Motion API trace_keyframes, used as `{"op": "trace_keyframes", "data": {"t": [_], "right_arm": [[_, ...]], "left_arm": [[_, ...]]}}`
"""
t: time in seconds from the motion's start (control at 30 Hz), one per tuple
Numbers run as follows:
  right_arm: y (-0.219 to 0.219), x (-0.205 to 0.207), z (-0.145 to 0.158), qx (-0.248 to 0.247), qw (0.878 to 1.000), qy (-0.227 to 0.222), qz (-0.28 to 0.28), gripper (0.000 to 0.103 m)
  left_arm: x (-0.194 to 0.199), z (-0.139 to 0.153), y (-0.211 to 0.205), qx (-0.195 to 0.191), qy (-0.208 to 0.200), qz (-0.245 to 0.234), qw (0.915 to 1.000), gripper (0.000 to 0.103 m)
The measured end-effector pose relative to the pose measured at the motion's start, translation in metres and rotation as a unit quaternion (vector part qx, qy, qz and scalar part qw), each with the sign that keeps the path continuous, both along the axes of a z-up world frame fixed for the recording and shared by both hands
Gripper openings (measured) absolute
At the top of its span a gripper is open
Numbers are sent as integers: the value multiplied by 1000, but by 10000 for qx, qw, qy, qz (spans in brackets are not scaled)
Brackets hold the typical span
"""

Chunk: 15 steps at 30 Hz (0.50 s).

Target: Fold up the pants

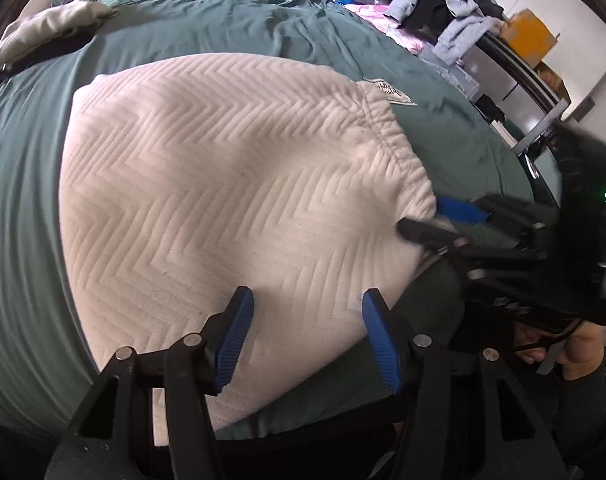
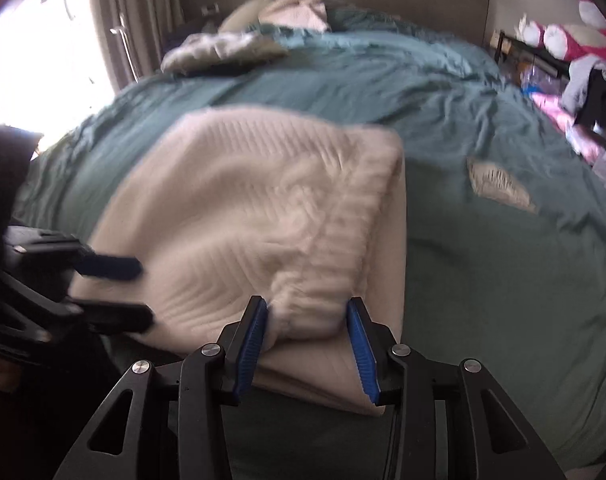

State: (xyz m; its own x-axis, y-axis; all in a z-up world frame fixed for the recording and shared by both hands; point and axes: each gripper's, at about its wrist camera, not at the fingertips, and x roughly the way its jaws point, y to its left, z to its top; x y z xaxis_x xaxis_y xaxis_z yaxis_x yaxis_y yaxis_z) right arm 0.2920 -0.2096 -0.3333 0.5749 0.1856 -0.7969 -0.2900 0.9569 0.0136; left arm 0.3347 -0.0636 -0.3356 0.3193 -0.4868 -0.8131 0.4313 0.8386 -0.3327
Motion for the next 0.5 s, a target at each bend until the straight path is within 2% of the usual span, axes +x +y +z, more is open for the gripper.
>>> {"op": "trace_keyframes", "data": {"t": [0.07,0.13,0.3,0.37,0.43,0.5], "right_arm": [[-6,6,-13,309,9994,138,-115,103],[-7,5,-12,325,9993,137,-106,103],[-11,-8,18,444,9988,49,-225,103],[-11,-12,23,281,9993,2,-227,103],[-9,-16,14,68,9996,84,-268,103],[-13,-12,-7,91,9986,361,-364,103]], "left_arm": [[2,-4,-1,14,69,-47,10000,54],[2,-2,4,-90,91,39,9999,54],[-16,15,-3,-84,-244,-132,9996,54],[-15,11,-13,-41,-169,-350,9992,54],[-10,2,-20,82,-111,-348,9993,54],[-6,-4,-18,50,22,-355,9994,54]]}}
